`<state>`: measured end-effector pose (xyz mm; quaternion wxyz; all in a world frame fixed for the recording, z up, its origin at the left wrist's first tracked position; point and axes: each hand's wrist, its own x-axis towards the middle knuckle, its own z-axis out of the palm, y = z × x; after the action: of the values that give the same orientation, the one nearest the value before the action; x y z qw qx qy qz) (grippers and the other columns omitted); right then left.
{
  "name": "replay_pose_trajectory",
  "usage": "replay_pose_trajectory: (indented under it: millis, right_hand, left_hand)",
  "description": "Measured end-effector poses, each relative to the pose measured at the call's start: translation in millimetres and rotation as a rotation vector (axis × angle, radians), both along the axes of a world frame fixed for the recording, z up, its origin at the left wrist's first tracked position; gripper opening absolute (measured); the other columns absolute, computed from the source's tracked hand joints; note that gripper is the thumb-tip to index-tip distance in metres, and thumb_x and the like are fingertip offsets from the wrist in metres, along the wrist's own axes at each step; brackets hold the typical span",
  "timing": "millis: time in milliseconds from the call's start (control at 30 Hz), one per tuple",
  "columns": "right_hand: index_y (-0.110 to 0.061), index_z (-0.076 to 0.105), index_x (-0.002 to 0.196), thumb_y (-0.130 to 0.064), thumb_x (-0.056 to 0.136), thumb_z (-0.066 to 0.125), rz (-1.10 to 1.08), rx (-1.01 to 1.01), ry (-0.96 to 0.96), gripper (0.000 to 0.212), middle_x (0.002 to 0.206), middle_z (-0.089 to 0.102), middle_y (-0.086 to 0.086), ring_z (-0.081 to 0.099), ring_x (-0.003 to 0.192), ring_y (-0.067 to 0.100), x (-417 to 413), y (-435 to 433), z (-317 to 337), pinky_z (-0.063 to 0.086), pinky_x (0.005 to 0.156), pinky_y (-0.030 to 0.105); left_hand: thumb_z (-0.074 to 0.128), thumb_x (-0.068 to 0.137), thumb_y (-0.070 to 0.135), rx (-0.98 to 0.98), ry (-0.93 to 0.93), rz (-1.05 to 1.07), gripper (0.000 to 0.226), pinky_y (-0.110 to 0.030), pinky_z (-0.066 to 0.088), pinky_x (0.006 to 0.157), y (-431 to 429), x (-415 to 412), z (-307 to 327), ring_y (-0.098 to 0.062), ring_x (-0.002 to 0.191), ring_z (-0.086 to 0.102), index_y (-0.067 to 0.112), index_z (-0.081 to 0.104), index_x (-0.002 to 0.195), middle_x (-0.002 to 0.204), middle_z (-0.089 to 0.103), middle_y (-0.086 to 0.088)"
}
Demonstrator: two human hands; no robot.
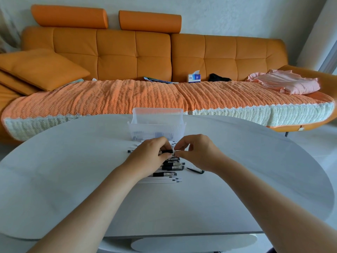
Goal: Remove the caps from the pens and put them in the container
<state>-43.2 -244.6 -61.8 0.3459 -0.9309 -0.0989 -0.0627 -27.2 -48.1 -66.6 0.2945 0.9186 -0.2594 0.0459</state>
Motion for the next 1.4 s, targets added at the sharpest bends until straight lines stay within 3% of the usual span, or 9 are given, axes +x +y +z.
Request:
replay_pose_trajectory:
  millis: [67,267,367,500,700,867,1067,1200,1400]
  right_hand:
    - [-0.031,0.072,0.088,-0.033,0.087,0.073,0.002,-0.015,0.028,0.003,0.084,0.068,-0.018,0.053,0.057,-0.004,-1.4,-0.4,0.0,0.039,0.056,0.014]
    - [-0.026,0.069,0.084,-0.041,0.097,0.057,0.027,-0.121,0.054,0.022,0.083,0.068,-0.009,0.054,0.059,-0.003,-6.7,-2.3,0.3,0.042,0.058,0.026]
    - [-0.022,0.07,0.089,-0.049,0.097,0.052,0.051,-0.14,0.099,0.033,0.082,0.069,-0.004,0.054,0.056,-0.003,-9.1,-4.9,2.5,0.042,0.056,0.026]
    - [-0.035,0.064,0.104,-0.051,0.085,0.07,0.065,-0.187,0.018,0.026,0.093,0.063,-0.017,0.054,0.066,-0.007,-13.5,-9.4,7.2,0.037,0.06,0.016]
    - [-0.032,0.064,0.09,-0.04,0.092,0.065,0.074,-0.175,0.018,0.009,0.096,0.065,-0.015,0.051,0.064,-0.016,-15.1,-14.1,8.9,0.035,0.057,0.017]
    - [-0.03,0.07,0.102,-0.05,0.095,0.056,0.069,-0.257,0.031,0.025,0.1,0.067,-0.014,0.056,0.073,-0.001,-18.1,-17.7,8.5,0.049,0.072,0.026]
    - [-0.033,0.071,0.088,-0.045,0.089,0.067,0.005,-0.235,-0.087,0.012,0.09,0.066,-0.017,0.051,0.066,-0.004,-16.8,-19.8,6.4,0.036,0.06,0.017]
    - [-0.03,0.071,0.085,-0.037,0.084,0.076,0.019,-0.236,-0.148,0.008,0.084,0.061,-0.02,0.049,0.062,-0.005,-16.7,-20.1,4.0,0.034,0.059,0.017]
    - [-0.032,0.074,0.089,-0.043,0.092,0.063,0.044,-0.183,0.043,0.016,0.083,0.064,-0.02,0.055,0.07,-0.002,-18.1,-18.4,2.1,0.041,0.06,0.018]
  left_hand:
    - [0.065,0.09,0.035,0.03,-0.04,0.012,0.007,-0.028,0.048,0.071,0.4,-1.6,0.5,-0.006,0.088,0.058,0.033,0.059,0.092,0.095,0.063,0.016]
    - [0.064,0.09,0.04,0.029,-0.037,0.0,0.008,-0.037,0.052,0.08,0.7,-2.9,0.6,-0.006,0.09,0.059,0.039,0.063,0.097,0.096,0.065,0.019]
    - [0.063,0.09,0.039,0.014,-0.059,-0.015,0.009,-0.034,0.051,0.078,-2.5,-4.6,1.6,-0.003,0.09,0.059,0.038,0.065,0.098,0.095,0.065,0.021]
    - [0.066,0.089,0.038,0.007,-0.06,-0.02,0.009,-0.03,0.05,0.076,-6.1,-5.0,1.4,-0.003,0.091,0.059,0.037,0.067,0.098,0.096,0.066,0.021]
    - [0.065,0.09,0.038,0.033,-0.093,-0.025,0.008,-0.016,0.036,0.063,-10.6,-6.9,2.4,0.0,0.083,0.055,0.036,0.068,0.097,0.09,0.064,0.022]
    - [0.06,0.093,0.038,0.04,-0.08,-0.033,0.011,-0.016,0.033,0.061,-13.6,-6.0,2.0,0.0,0.079,0.054,0.036,0.069,0.097,0.085,0.063,0.023]
    - [0.059,0.094,0.037,0.036,-0.071,-0.043,0.011,-0.018,0.039,0.064,-16.9,-4.8,2.0,-0.002,0.081,0.058,0.036,0.07,0.096,0.087,0.065,0.021]
    - [0.059,0.094,0.036,0.025,-0.02,-0.065,0.016,-0.016,0.035,0.061,-18.9,-5.8,2.7,0.003,0.075,0.057,0.041,0.069,0.083,0.078,0.064,0.023]
    - [0.073,0.083,0.034,0.029,-0.179,-0.053,0.007,-0.011,0.034,0.061,-15.6,-7.9,0.0,0.002,0.074,0.055,0.037,0.072,0.09,0.083,0.065,0.021]
